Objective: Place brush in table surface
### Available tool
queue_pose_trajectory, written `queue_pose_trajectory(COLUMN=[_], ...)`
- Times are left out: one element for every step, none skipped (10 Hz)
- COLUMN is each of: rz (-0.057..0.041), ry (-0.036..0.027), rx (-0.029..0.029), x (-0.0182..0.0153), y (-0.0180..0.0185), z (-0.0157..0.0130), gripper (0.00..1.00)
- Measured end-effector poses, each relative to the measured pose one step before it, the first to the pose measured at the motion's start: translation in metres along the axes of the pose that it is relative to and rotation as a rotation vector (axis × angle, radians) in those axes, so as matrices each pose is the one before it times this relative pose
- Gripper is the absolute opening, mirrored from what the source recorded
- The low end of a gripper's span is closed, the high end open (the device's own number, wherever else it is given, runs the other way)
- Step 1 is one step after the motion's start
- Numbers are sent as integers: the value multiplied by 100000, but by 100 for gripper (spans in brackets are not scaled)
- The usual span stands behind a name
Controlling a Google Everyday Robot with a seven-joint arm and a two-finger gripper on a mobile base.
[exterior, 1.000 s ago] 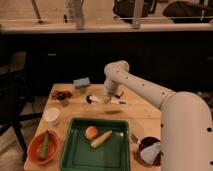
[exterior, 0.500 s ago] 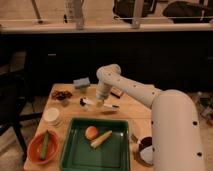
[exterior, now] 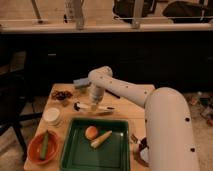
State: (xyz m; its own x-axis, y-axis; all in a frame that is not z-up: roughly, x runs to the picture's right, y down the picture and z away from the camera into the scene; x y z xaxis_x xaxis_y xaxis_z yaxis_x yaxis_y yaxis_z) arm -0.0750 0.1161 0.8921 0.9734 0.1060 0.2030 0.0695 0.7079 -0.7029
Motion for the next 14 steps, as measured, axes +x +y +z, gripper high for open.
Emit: queue_pose_trajectory(rz=[-46, 71, 814, 1405, 1169, 1470, 668, -7, -118, 132, -49, -57, -78, -12], ry=[1960, 2842, 1676, 1139, 641, 921, 482, 171, -84, 30, 15, 8, 4, 0], rx=[141, -281, 335, -6, -83, -62, -448, -164, -8, -8, -29, -16, -33, 1], x=[138, 125, 49, 318, 318, 342, 135, -19, -25, 104, -3, -36, -48, 1], y=[-118, -173, -515, -503, -278, -388, -243, -3, 2, -1, 9, 6, 11, -1], z=[533, 1109, 674, 445, 205, 333, 294, 69, -14, -8, 9, 12, 21, 2], gripper=[0, 0, 0, 0, 0, 0, 0, 0, 7, 18, 29, 39, 49, 57])
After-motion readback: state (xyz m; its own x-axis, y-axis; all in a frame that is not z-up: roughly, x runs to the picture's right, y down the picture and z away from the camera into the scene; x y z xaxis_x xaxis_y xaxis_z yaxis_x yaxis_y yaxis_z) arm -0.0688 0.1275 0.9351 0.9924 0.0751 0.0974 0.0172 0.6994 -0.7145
